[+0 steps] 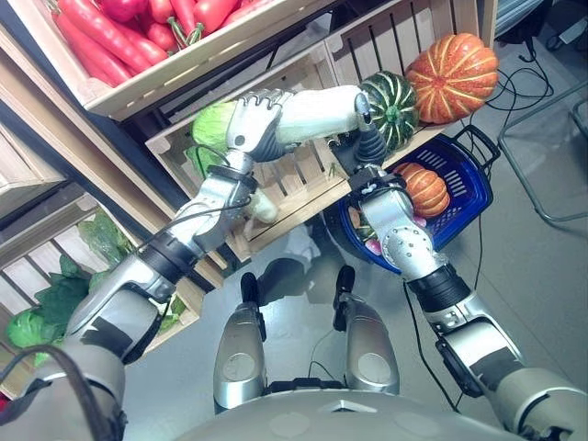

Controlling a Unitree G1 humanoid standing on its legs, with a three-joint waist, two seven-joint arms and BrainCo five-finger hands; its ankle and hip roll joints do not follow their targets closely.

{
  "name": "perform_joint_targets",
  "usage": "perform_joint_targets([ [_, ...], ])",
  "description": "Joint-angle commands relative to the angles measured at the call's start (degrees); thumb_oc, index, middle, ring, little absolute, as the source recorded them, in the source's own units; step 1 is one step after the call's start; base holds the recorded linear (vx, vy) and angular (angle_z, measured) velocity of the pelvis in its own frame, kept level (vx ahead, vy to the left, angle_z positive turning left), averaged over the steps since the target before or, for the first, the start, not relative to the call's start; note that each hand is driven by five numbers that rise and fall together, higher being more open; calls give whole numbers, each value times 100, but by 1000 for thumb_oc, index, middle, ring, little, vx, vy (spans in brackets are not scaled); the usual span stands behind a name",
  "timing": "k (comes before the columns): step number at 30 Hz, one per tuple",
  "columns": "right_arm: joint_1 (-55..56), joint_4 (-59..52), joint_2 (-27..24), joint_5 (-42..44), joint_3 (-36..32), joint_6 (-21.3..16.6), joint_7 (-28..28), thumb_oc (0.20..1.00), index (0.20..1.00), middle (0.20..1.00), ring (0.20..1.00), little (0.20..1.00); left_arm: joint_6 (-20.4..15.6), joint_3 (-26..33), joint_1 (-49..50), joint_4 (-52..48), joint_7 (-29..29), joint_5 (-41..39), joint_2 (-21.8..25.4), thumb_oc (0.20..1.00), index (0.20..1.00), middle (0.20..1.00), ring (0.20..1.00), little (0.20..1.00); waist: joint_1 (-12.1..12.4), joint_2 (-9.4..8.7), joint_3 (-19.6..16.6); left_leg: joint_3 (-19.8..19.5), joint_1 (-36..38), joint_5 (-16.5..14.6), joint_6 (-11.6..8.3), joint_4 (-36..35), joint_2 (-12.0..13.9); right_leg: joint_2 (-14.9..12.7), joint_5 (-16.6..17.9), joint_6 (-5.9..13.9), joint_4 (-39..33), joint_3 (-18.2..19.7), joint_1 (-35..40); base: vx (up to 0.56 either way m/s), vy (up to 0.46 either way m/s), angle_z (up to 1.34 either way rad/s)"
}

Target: Pick up fruits and vegetables into the basket

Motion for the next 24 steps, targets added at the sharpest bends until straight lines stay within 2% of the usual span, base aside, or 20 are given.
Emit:
perform_joint_targets([
  [1, -924, -883, 716, -2095, 587, 376, -101, 1000, 1000, 1000, 1000, 1000, 69, -387, -488, -726, -45, -492, -509, 200, 200, 200, 200, 200, -100, -161, 39, 66, -87, -25, 154, 95, -13, -127, 31, 273, -315, 220, 464, 3, 49, -2],
  [5, -1040, -1142, 329, -3645, 274, 770, -205, 1000, 1000, 1000, 1000, 1000, 236, -102, -349, -539, 123, -942, -487, 200, 200, 200, 200, 200, -192, -131, 37, 113, -21, -44, 156, 84, -2, -105, 23, 275, -318, 316, 482, 13, 49, -4],
  [11, -1171, -1491, -85, -4813, -92, 1047, -373, 1000, 1000, 1000, 1000, 1000, 257, 239, -227, -304, 374, -1353, -452, 200, 200, 200, 200, 200, -271, -57, 35, 146, 21, -87, 154, 102, 10, -96, -17, 275, -288, 391, 485, 11, 40, -8],
  [17, -1171, -1671, -393, -4727, -350, 1315, -321, 1000, 1000, 1000, 1000, 1000, 179, 549, -157, -304, 434, -1529, -326, 200, 200, 200, 200, 200, -302, -33, 31, 154, 5, -124, 161, 147, 14, -86, -54, 270, -252, 448, 457, 0, 0, 0],
  [22, -1136, -1495, -454, -4032, -386, 1493, -165, 1000, 1000, 1000, 1000, 1000, 27, 724, -178, -403, 276, -1450, -231, 200, 200, 200, 200, 200, -277, -49, 55, 151, -18, -131, 164, 175, 14, -83, -65, 250, -251, 443, 457, -4, -7, 0],
  [24, -1136, -1380, -372, -3627, -335, 1457, -52, 1000, 1000, 1000, 1000, 1000, 10, 724, -236, -430, 186, -1326, -253, 200, 200, 200, 200, 200, -262, -64, 71, 145, -36, -131, 166, 190, 14, -80, -63, 235, -248, 432, 450, -14, -34, 1],
])
